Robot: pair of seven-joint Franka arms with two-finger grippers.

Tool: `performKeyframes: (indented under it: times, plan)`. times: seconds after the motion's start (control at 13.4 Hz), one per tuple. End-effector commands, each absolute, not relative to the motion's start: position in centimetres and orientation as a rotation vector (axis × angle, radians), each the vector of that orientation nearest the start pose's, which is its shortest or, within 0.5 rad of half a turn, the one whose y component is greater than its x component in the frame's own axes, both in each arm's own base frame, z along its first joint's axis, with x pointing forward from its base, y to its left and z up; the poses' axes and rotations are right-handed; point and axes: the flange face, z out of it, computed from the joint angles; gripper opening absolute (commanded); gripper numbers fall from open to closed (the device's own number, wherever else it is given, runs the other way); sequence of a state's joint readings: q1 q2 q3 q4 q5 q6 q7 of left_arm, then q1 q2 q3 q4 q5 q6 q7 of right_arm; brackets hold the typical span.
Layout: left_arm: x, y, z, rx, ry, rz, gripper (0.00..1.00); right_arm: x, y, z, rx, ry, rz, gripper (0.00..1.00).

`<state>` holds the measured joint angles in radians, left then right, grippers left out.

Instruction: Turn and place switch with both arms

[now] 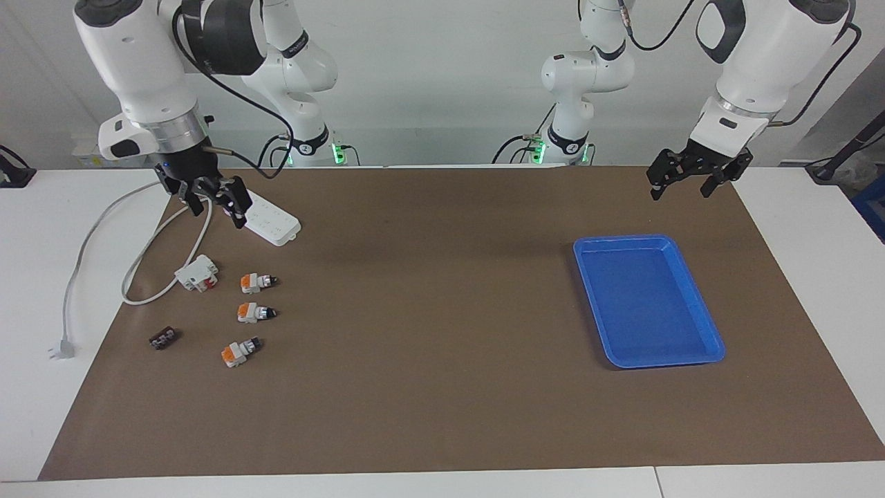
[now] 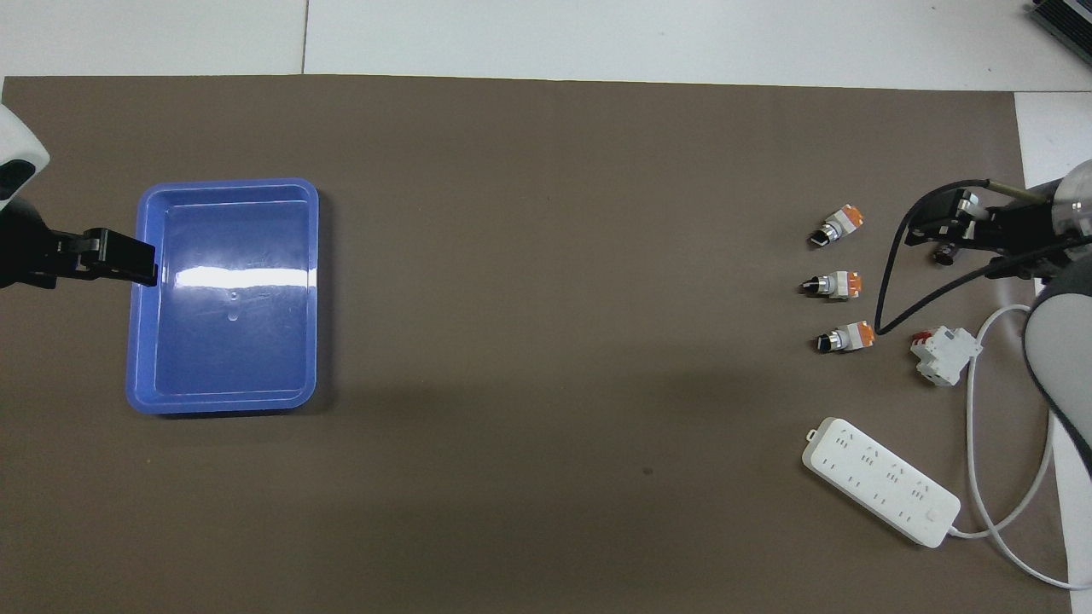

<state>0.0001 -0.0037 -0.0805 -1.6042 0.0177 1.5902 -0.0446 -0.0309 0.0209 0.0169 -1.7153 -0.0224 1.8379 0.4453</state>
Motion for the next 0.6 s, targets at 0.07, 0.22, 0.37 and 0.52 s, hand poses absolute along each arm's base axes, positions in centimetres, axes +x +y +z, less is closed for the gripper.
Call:
performKeyframes:
  times: [0.07, 0.22, 0.37, 0.52]
  plan:
    - [54.4, -4.0, 61.4, -3.110, 0.063, 0.026, 1.00, 61.7, -1.9, 51.6, -2.943, 0.976, -0.179, 0.93]
    - [54.4, -4.0, 61.4, -3.110, 0.063, 0.026, 1.00, 63.7, -3.1, 47.3, -2.911, 1.069, -0.178, 0.93]
    - [54.4, -4.0, 61.5, -3.110, 0.063, 0.024, 1.00, 65.0, -3.4, 44.2, -2.879, 1.153, -0.175, 0.93]
    - [54.4, -4.0, 61.4, -3.110, 0.063, 0.026, 1.00, 65.8, -3.8, 40.9, -2.862, 1.210, -0.153, 0.93]
